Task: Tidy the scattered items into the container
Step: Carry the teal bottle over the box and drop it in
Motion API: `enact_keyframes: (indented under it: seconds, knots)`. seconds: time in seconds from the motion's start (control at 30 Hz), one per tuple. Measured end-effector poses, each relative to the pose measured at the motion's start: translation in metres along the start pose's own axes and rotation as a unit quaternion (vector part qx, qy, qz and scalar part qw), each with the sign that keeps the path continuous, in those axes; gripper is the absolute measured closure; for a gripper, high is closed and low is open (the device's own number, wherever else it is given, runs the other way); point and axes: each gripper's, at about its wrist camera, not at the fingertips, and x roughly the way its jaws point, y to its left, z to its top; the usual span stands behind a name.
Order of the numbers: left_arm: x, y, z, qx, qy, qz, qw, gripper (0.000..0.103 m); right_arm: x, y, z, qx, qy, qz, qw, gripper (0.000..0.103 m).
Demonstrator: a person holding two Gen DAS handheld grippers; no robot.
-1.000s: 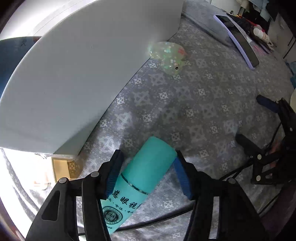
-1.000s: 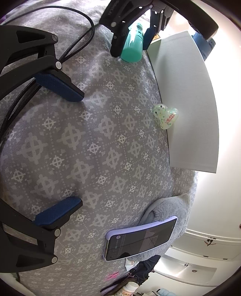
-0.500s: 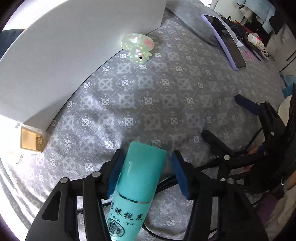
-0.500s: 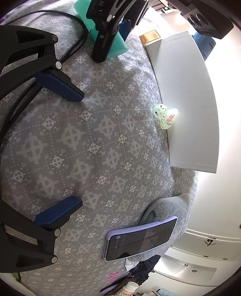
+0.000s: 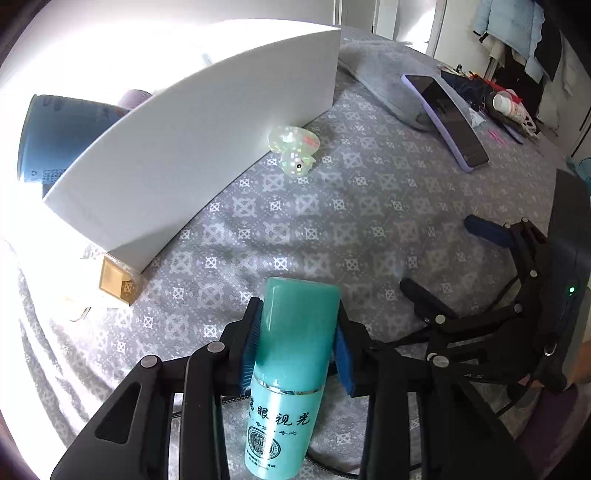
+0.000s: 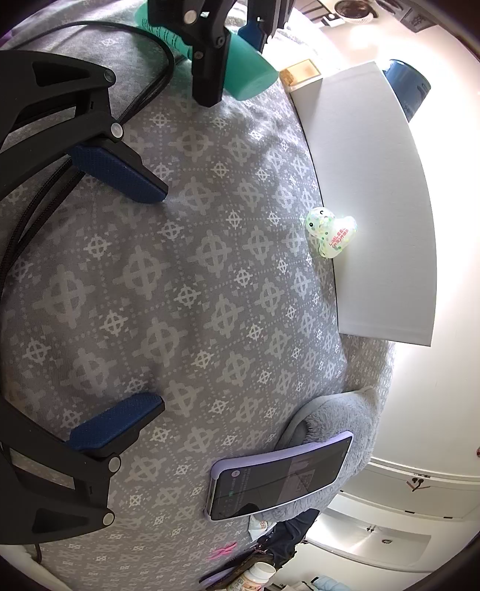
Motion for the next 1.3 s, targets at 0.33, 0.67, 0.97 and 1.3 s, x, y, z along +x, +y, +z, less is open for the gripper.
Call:
enact_keyframes:
  seconds: [0.33, 0.67, 0.97, 1.3]
  knots:
    - [-0.028, -0.031, 0.053, -0.013, -0.093, -0.007, 0.9956, 0.071, 0.0, 0.0, 0.0, 0.0, 0.0, 0.0, 1.0, 0.0]
    - [-0.073, -0.036, 0.104, -0.019, -0.166, -0.037, 0.9853, 0.071, 0.0, 0.0, 0.0, 0.0, 0.0, 0.0, 1.0, 0.0]
    - [-0.095, 0.021, 0.182, -0.1, -0.254, 0.048, 0.961, 0.071, 0.0, 0.0, 0.0, 0.001, 0.0, 0.001, 1.0, 0.0]
    - [-0.013, 0.072, 0.164, -0.178, -0.149, 0.135, 0.9633, 0.071, 0.0, 0.0, 0.0, 0.001, 0.0, 0.001, 1.0, 0.0]
